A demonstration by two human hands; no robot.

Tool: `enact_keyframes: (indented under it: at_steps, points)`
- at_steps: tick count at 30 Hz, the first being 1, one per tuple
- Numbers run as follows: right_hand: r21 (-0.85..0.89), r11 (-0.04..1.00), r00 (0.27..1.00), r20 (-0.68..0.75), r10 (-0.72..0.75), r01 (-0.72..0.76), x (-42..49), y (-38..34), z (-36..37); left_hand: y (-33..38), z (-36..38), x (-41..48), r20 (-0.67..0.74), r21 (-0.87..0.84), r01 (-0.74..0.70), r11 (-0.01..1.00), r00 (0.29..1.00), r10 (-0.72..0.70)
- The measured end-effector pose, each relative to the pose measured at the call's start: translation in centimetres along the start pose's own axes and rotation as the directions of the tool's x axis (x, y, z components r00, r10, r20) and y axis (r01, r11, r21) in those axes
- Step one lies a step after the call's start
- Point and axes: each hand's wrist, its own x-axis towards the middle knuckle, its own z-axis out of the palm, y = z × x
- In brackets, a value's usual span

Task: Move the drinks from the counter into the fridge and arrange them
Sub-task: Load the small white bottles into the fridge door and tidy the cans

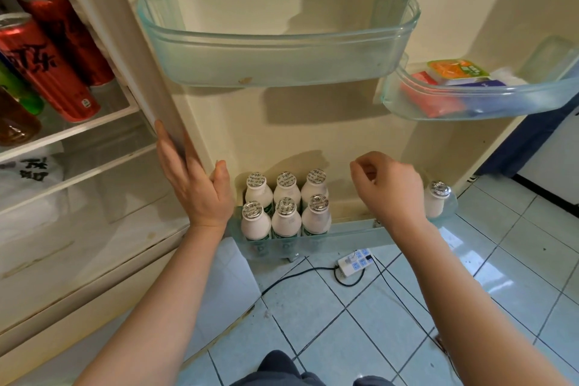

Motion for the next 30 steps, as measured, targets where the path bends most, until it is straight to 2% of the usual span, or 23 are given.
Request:
enact_keyframes:
  at_steps: [3,6,8,12,16,19,22,30]
  points:
    - [-0.183,0.982,0.999,-0.001,-0.040,0.039,-0.3,1.5,-1.1,0.0,-0.1,0.0,0.006,-0.001,-0.004,1.000,1.000,0.004]
    - [-0.361,0.932,0.990,0.120,0.069,-0.021,-0.2,3.1,-1.7,0.0,-0.1,0.0,0.014,-0.003,0.001,1.000,1.000,-0.001]
    - [-0.408,0.912,0.973,0.186,0.133,-0.047,-0.2,3.8,-2.0,0.1,-0.1,-0.1,0.016,-0.004,0.013,1.000,1.000,-0.013]
    - [-0.453,0.891,0.943,0.302,0.142,0.011,-0.1,4.4,-2.5,0.2,-0.1,-0.1,0.016,-0.022,0.032,0.999,0.999,-0.031]
    - [-0.494,0.869,0.910,0.348,0.225,-0.026,0.2,5.1,-2.6,0.3,-0.2,-0.1,0.023,-0.034,0.040,0.999,0.999,-0.039]
    - [-0.464,0.886,0.919,0.344,0.193,-0.012,0.1,5.1,-2.6,0.4,-0.2,-0.1,0.021,-0.046,0.048,0.998,0.999,-0.047]
    - [-0.386,0.919,0.913,0.398,0.086,0.082,0.0,4.6,-2.7,0.4,-0.2,-0.1,0.015,-0.054,0.049,0.997,0.999,-0.048]
    - [-0.082,0.970,0.800,0.584,-0.140,0.230,0.0,2.6,-1.9,0.6,-0.2,-0.1,0.011,-0.049,0.048,0.998,0.999,-0.047]
